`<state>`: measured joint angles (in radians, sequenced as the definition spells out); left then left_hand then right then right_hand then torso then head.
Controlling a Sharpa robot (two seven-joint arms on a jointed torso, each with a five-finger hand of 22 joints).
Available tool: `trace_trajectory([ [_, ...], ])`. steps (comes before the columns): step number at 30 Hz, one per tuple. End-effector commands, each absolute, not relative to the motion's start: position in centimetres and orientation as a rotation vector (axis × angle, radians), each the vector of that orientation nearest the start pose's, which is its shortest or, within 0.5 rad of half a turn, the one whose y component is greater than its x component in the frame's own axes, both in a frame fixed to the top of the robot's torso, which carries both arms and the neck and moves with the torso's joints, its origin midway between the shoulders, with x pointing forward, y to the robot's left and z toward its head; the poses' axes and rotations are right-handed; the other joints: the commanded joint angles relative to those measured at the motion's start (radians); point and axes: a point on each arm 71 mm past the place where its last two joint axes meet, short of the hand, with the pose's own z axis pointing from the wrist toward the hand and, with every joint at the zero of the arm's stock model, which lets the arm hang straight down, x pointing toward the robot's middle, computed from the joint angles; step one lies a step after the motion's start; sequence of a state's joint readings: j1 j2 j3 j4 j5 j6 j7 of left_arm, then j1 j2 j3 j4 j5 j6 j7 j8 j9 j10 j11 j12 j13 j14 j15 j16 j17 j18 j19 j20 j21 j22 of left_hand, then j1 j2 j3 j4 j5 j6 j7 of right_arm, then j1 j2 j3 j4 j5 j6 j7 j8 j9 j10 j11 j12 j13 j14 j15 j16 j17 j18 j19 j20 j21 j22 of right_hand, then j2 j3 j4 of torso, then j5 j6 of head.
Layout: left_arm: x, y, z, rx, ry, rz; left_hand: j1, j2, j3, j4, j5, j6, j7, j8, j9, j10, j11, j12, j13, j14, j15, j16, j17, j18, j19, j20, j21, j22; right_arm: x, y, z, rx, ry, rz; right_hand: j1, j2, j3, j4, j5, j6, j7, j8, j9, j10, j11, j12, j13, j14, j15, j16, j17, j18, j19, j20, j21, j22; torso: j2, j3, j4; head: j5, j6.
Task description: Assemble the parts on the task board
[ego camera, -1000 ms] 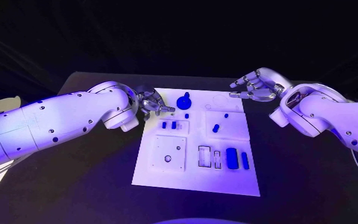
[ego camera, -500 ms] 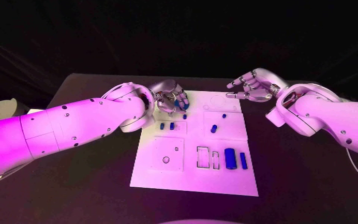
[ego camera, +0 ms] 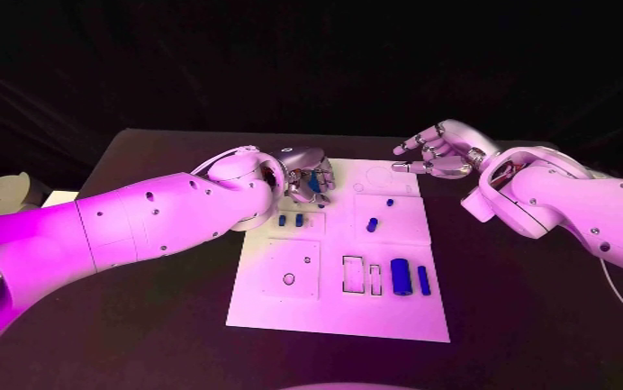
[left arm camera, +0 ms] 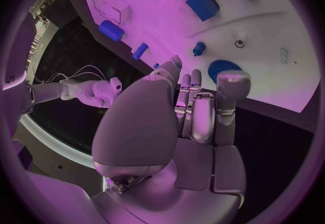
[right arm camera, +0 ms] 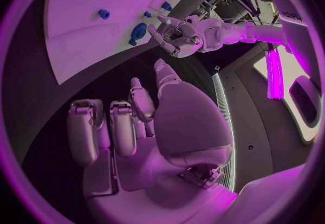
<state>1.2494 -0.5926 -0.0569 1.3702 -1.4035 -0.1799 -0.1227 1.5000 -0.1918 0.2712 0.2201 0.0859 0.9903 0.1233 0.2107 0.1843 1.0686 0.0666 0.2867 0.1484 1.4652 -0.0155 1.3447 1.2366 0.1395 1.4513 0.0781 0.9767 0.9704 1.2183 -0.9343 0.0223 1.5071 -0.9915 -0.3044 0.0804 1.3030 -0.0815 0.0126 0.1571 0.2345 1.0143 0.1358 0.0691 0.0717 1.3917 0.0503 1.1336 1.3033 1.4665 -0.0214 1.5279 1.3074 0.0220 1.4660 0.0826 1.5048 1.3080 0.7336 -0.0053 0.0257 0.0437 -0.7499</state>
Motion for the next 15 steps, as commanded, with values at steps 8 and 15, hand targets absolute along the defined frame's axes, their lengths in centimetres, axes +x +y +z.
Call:
trace_trajectory([
  [8,51.30,10.82,-19.37,0.337,1.851,-0.595,0.003,0.015,0.014,-0.006,0.000,0.037,-0.003,-0.019,-0.015,0.038,-0.004,-0.032,-0.029,0.037,-0.008,-0.008,-0.038,-0.030,0.022,-0.005,0.068,0.067,49.67,-24.75,-15.15,0.231,1.626,0.935,-0.003,0.009,-0.004,-0.002,0.003,0.002,0.000,-0.002,0.001,-0.006,-0.001,-0.005,-0.001,0.087,-0.002,-0.006,0.192,0.009,0.035,0.000,-0.007,0.133,0.000,0.0002,-0.0003,0.002,-0.002],
  [15,51.47,10.70,-19.67,0.342,1.871,-0.574,0.013,0.021,0.030,-0.014,0.003,0.054,-0.006,-0.027,-0.022,0.057,-0.007,-0.047,-0.042,0.038,-0.011,-0.009,-0.048,-0.033,0.025,-0.007,0.086,0.087,49.66,-24.67,-15.14,0.229,1.625,0.938,-0.001,0.011,-0.004,-0.003,0.006,0.001,0.000,-0.002,0.001,-0.005,-0.001,-0.003,0.000,0.088,-0.002,-0.004,0.194,0.009,0.036,0.000,-0.006,0.134,0.000,0.0001,0.0006,0.004,0.001],
])
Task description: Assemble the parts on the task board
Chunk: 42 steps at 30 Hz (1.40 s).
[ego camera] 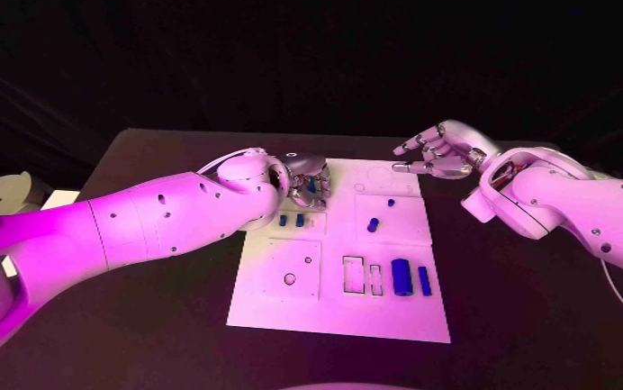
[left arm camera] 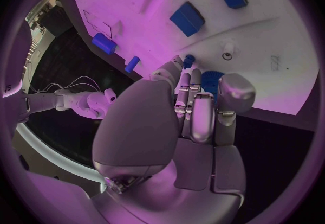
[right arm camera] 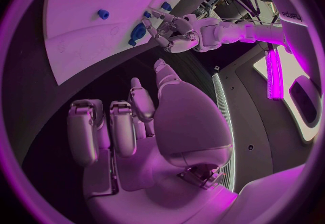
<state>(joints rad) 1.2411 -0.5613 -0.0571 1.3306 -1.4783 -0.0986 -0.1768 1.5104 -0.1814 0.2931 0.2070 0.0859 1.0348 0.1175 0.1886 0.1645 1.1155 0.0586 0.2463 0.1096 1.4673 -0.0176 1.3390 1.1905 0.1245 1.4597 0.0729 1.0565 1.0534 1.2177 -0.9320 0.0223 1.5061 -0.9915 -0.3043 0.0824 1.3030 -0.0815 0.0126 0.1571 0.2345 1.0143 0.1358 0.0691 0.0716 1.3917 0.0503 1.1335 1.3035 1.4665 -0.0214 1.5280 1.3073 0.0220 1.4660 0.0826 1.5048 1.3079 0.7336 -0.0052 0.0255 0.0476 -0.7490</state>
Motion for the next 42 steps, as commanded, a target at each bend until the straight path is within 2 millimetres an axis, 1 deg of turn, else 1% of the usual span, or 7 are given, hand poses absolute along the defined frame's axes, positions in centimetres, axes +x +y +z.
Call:
trace_trajectory([
  [1,51.5,10.7,-19.7,0.343,1.873,-0.571,0.003,0.011,0.011,-0.002,0.003,0.012,0.000,-0.006,-0.003,0.014,0.001,-0.010,-0.006,0.036,-0.009,-0.003,-0.003,-0.018,0.017,-0.002,0.009,0.007,49.7,-24.7,-15.1,0.229,1.625,0.939,-0.001,0.011,-0.004,-0.003,0.006,0.001,0.000,-0.002,0.001,-0.005,-0.001,-0.003,0.000,0.088,-0.002,-0.004,0.194,0.009,0.036,0.000,-0.006,0.134,0.000,0.0001,0.0005,0.001,-0.001],
  [11,51.8,10.6,-20.0,0.345,1.880,-0.562,0.008,0.016,0.034,-0.011,0.003,0.030,-0.001,-0.017,-0.011,0.037,-0.001,-0.029,-0.020,0.036,-0.011,-0.001,-0.011,-0.022,0.018,-0.004,0.032,0.032,49.7,-24.6,-15.2,0.227,1.626,0.941,-0.001,0.011,-0.004,-0.003,0.006,0.001,0.000,-0.002,0.001,-0.005,-0.001,-0.003,0.000,0.088,-0.002,-0.004,0.194,0.009,0.036,0.000,-0.006,0.134,0.000,0.0000,0.0003,-0.002,-0.002],
  [19,51.6,10.4,-20.6,0.341,1.894,-0.590,0.013,0.028,0.070,-0.026,0.003,0.049,-0.002,-0.027,-0.018,0.061,-0.003,-0.047,-0.032,0.036,-0.013,0.003,-0.018,-0.026,0.018,-0.005,0.054,0.058,49.7,-24.5,-15.2,0.226,1.627,0.942,-0.001,0.011,-0.004,-0.003,0.006,0.001,0.000,-0.002,0.001,-0.005,-0.001,-0.003,0.000,0.088,-0.002,-0.004,0.194,0.009,0.036,0.000,-0.006,0.134,0.000,0.0002,-0.0002,-0.002,-0.003],
  [28,51.7,10.5,-20.7,0.325,1.877,-0.594,0.024,0.041,0.115,-0.059,0.004,0.088,-0.004,-0.026,-0.019,0.104,-0.011,-0.060,-0.034,0.036,-0.019,0.008,-0.024,-0.029,0.019,-0.010,0.076,0.082,49.7,-24.5,-15.2,0.226,1.628,0.942,-0.001,0.011,-0.004,-0.003,0.006,0.001,0.000,-0.002,0.001,-0.005,-0.001,-0.003,0.000,0.088,-0.002,-0.004,0.194,0.009,0.036,0.000,-0.006,0.134,-0.001,0.0010,0.0006,-0.001,0.001],
  [34,51.6,10.9,-20.1,0.291,1.828,-0.618,0.010,0.032,0.143,-0.075,0.004,0.095,0.003,-0.038,-0.024,0.115,-0.007,-0.083,-0.037,0.036,-0.015,0.012,-0.028,-0.030,0.018,-0.009,0.080,0.088,49.7,-24.5,-15.2,0.226,1.629,0.943,-0.001,0.011,-0.004,-0.003,0.006,0.001,0.000,-0.002,0.001,-0.005,-0.001,-0.003,0.000,0.088,-0.002,-0.004,0.194,0.009,0.036,0.000,-0.006,0.134,-0.001,0.0000,-0.0005,-0.003,0.005],
  [38,51.4,11.4,-19.5,0.260,1.808,-0.642,-0.003,0.026,0.147,-0.077,0.003,0.100,0.005,-0.041,-0.025,0.121,-0.006,-0.089,-0.037,0.035,-0.014,0.012,-0.031,-0.030,0.018,-0.008,0.083,0.092,49.7,-24.5,-15.2,0.226,1.630,0.942,-0.001,0.011,-0.004,-0.003,0.006,0.001,0.000,-0.002,0.001,-0.005,-0.001,-0.003,0.000,0.088,-0.002,-0.004,0.194,0.009,0.036,0.000,-0.006,0.134,-0.001,0.0008,-0.0010,-0.004,0.006],
  [42,51.1,12.1,-18.6,0.212,1.795,-0.672,-0.007,0.024,0.150,-0.078,0.003,0.101,0.006,-0.043,-0.026,0.122,-0.005,-0.093,-0.037,0.035,-0.014,0.012,-0.034,-0.030,0.017,-0.008,0.082,0.091,49.8,-24.6,-15.2,0.228,1.630,0.940,-0.001,0.011,-0.004,-0.003,0.006,0.001,0.000,-0.002,0.001,-0.005,-0.001,-0.003,0.000,0.088,-0.002,-0.004,0.194,0.009,0.036,0.000,-0.006,0.134,-0.001,0.0006,0.0008,-0.008,0.004],
])
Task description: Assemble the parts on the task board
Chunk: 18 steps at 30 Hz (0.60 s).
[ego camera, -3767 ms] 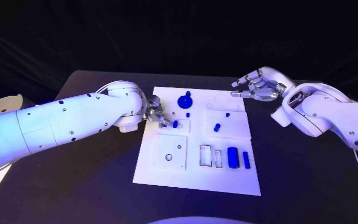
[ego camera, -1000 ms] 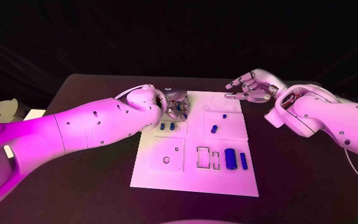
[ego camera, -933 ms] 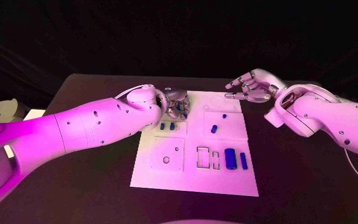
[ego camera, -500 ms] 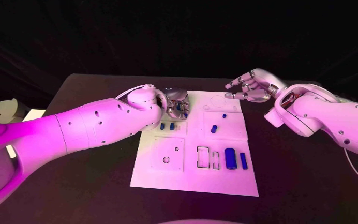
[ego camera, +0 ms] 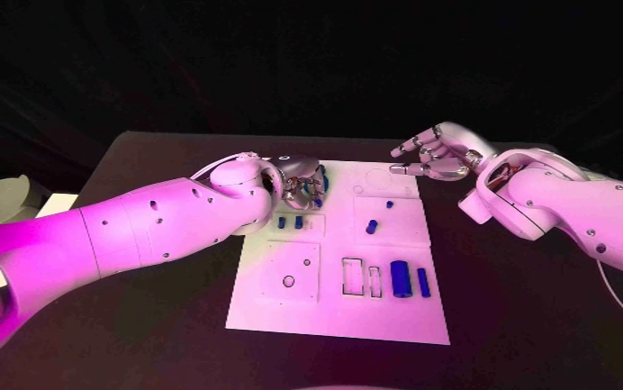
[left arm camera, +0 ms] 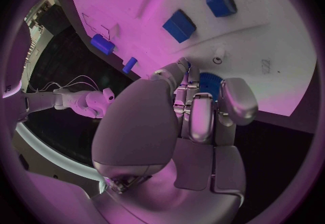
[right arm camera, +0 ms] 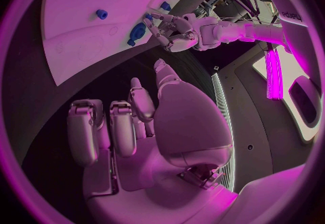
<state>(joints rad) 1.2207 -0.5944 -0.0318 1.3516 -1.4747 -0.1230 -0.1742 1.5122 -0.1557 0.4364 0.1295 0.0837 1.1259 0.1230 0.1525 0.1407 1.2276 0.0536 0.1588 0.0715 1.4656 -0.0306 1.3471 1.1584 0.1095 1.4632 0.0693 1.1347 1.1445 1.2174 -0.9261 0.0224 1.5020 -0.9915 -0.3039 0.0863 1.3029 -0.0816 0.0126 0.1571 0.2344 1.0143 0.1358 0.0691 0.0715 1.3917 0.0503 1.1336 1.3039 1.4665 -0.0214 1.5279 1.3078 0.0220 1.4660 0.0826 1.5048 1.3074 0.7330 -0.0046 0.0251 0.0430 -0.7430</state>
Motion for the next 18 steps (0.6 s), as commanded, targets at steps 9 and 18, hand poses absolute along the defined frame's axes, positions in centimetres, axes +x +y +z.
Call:
trace_trajectory([
  [9,50.5,15.0,-16.9,0.120,1.804,-0.686,-0.019,-0.007,0.011,-0.003,0.005,0.011,0.003,-0.012,-0.004,0.011,0.002,-0.014,0.000,0.037,0.000,0.006,-0.002,-0.015,0.014,-0.004,0.005,0.002,49.7,-24.8,-15.2,0.233,1.631,0.935,-0.001,0.011,-0.004,-0.003,0.006,0.001,0.000,-0.002,0.001,-0.005,-0.001,-0.003,0.000,0.088,-0.002,-0.004,0.194,0.009,0.036,0.000,-0.006,0.135,-0.001,0.0012,0.0034,-0.001,-0.004],
  [18,50.4,17.5,-16.8,0.079,1.849,-0.643,-0.030,-0.011,0.013,-0.002,0.004,0.013,0.001,-0.016,-0.005,0.015,0.002,-0.020,0.000,0.036,0.001,0.006,-0.004,-0.016,0.014,-0.003,0.009,0.007,49.7,-24.9,-15.2,0.234,1.632,0.933,0.001,0.013,-0.005,-0.003,0.007,0.002,0.000,-0.002,0.002,-0.004,-0.001,0.000,0.001,0.088,-0.002,-0.004,0.194,0.009,0.036,0.000,-0.006,0.136,0.000,-0.0009,0.0016,0.003,-0.005],
])
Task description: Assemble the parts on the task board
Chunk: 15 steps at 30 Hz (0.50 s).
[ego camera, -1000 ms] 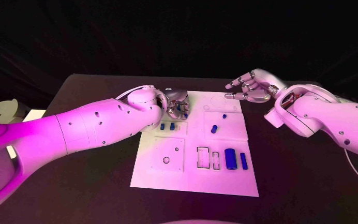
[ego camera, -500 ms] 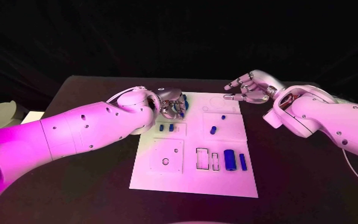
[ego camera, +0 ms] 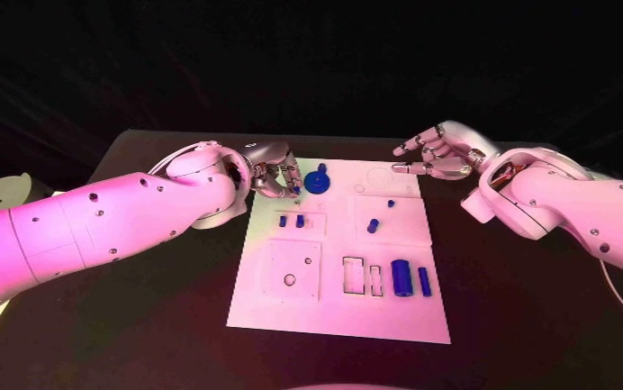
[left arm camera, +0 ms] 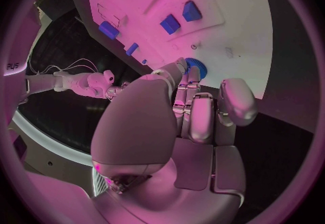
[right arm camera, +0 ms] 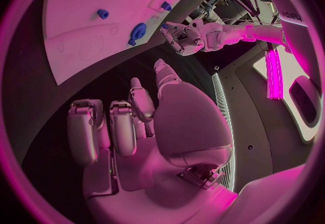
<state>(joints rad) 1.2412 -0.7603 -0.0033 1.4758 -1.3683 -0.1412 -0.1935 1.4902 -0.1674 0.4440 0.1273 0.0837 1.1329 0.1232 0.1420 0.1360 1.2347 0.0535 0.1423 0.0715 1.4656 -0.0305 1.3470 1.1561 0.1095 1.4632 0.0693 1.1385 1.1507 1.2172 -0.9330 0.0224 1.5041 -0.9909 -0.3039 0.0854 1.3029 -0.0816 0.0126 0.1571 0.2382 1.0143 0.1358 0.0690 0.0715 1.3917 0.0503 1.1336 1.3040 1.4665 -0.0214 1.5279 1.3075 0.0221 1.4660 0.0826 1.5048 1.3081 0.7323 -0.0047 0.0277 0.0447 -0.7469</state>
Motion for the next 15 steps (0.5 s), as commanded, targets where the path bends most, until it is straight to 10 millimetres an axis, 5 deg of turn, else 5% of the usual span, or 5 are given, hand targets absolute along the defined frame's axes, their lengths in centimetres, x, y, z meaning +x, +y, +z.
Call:
trace_trajectory([
  [1,50.4,17.6,-16.9,0.077,1.852,-0.638,-0.009,0.000,0.005,0.000,0.004,0.006,0.001,-0.005,-0.001,0.008,0.002,-0.004,0.000,0.036,0.001,0.006,-0.002,-0.016,0.014,-0.003,0.005,0.001,49.7,-24.9,-15.2,0.234,1.631,0.933,0.001,0.013,-0.005,-0.003,0.003,0.002,0.000,-0.002,0.002,-0.004,-0.001,0.000,0.001,0.088,-0.002,-0.004,0.194,0.008,0.036,0.000,-0.006,0.135,0.001,-0.0007,-0.0007,0.001,0.000],
  [15,50.7,17.9,-17.9,0.071,1.888,-0.609,-0.018,-0.001,0.008,0.002,0.004,0.009,-0.002,-0.008,-0.002,0.013,0.001,-0.009,0.001,0.036,0.000,0.007,-0.004,-0.015,0.013,-0.002,0.003,0.000,49.7,-24.8,-15.2,0.234,1.632,0.933,0.001,0.013,-0.005,-0.003,0.003,0.002,0.000,-0.002,0.002,-0.004,-0.001,0.000,0.001,0.088,-0.002,-0.004,0.194,0.008,0.036,0.000,-0.006,0.135,0.001,-0.0004,-0.0011,0.005,-0.002],
])
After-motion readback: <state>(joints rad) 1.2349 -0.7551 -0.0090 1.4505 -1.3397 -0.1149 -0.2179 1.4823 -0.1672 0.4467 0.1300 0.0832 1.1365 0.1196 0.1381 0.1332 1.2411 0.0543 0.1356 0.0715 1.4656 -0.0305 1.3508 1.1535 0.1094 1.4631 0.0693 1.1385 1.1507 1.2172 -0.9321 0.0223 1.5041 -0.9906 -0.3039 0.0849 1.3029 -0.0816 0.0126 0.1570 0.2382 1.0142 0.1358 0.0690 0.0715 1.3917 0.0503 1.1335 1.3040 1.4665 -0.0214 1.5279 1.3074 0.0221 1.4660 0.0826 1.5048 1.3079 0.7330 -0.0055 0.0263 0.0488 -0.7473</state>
